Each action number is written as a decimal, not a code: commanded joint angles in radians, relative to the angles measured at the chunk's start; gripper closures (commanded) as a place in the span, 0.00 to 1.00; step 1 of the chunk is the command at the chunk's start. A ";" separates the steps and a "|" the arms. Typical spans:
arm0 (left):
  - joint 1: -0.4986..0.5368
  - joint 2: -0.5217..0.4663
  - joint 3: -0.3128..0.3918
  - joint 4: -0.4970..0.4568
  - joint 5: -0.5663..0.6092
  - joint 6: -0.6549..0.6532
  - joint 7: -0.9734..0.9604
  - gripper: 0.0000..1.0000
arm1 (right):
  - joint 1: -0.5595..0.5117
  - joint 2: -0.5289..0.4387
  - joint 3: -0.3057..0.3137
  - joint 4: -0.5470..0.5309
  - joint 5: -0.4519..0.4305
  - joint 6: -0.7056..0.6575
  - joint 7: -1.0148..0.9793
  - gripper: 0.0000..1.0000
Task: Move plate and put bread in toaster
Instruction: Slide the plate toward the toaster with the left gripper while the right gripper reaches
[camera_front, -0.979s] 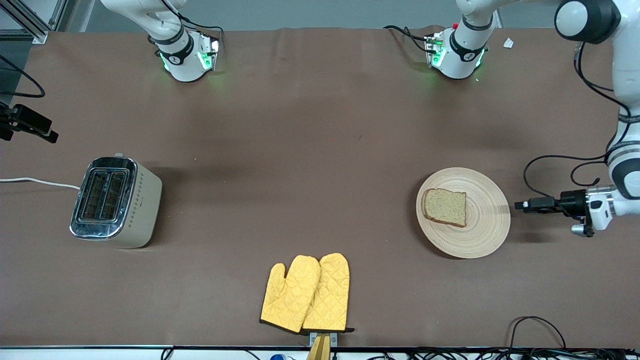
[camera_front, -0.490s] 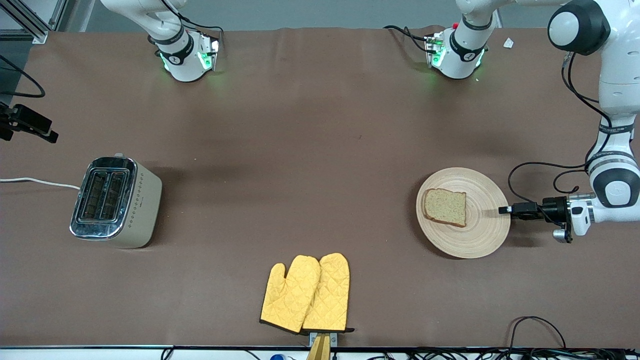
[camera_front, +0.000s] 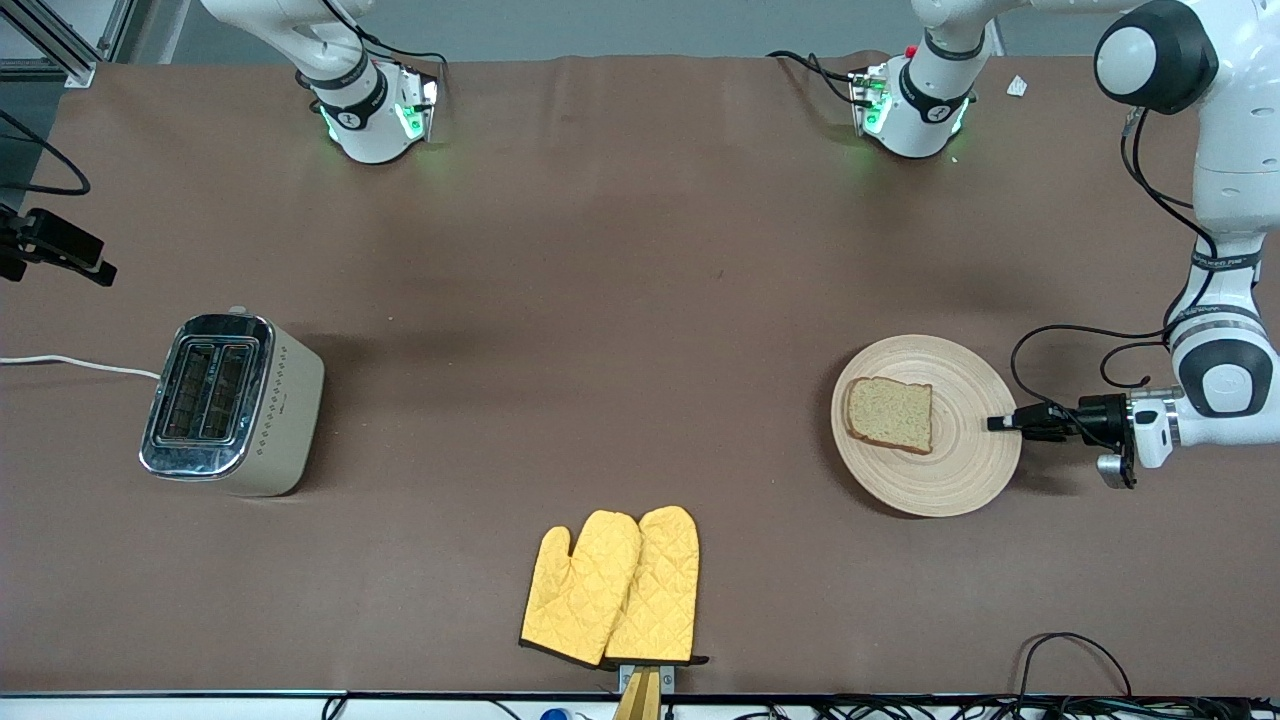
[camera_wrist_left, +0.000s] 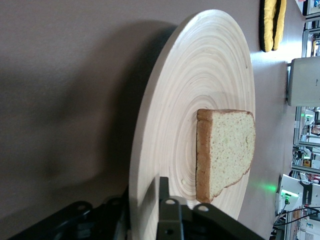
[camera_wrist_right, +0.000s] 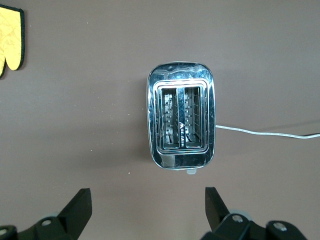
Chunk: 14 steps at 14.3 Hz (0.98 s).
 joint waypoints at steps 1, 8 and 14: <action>0.004 -0.004 -0.064 0.023 -0.015 -0.017 -0.001 1.00 | -0.007 0.003 0.006 0.009 -0.004 -0.003 0.008 0.00; -0.120 -0.033 -0.440 0.072 -0.016 0.184 -0.421 1.00 | -0.011 0.044 0.004 -0.002 -0.004 0.055 -0.009 0.00; -0.518 0.035 -0.491 0.127 -0.198 0.501 -0.601 1.00 | 0.012 0.185 0.006 -0.071 0.006 0.140 0.006 0.00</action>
